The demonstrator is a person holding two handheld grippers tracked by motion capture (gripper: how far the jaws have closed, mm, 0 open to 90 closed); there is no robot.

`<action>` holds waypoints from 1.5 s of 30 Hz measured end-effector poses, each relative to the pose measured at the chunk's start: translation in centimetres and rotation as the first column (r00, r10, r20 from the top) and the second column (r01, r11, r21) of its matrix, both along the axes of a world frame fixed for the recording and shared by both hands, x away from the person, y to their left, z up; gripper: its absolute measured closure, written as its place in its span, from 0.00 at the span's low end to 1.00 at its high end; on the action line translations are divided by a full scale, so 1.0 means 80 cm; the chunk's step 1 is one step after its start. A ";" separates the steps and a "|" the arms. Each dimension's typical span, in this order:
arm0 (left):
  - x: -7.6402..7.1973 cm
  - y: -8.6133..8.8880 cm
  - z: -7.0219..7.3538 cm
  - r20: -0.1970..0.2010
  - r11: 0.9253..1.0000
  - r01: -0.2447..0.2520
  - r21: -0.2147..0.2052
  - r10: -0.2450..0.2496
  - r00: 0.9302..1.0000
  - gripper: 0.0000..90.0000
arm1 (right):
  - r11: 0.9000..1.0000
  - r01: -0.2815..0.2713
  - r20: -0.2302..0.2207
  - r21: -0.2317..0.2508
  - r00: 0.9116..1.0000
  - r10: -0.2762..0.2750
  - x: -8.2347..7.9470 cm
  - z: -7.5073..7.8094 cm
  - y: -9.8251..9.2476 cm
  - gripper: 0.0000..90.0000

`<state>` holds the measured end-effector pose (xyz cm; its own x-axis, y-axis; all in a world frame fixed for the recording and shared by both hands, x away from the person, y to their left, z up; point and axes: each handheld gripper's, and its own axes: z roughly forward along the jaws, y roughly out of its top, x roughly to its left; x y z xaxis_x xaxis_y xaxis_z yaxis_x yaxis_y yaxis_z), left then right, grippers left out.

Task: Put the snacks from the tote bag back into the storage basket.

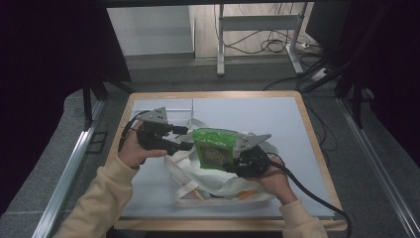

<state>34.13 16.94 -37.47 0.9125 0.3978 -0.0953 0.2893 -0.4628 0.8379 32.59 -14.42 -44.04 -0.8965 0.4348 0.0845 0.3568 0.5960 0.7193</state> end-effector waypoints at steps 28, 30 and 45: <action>0.032 -0.052 -0.004 -0.087 0.932 0.245 0.268 -0.230 0.969 0.55 | 0.980 -0.088 0.012 -0.176 0.996 0.092 0.011 0.004 0.021 0.81; 0.032 -0.053 -0.005 -0.094 0.930 0.252 0.269 -0.235 0.967 0.67 | 0.981 -0.087 0.016 -0.176 0.996 0.091 0.011 0.004 0.021 0.81; 0.031 -0.039 -0.007 -0.097 0.939 0.246 0.241 -0.229 0.969 0.85 | 0.988 -0.079 0.011 -0.129 0.997 0.081 0.010 0.008 0.019 0.69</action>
<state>36.63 13.83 -38.02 0.9783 0.1891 -0.0846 0.1963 -0.7161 0.6698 33.35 -12.91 -43.42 -0.9297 0.3680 0.0174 0.2930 0.7100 0.6404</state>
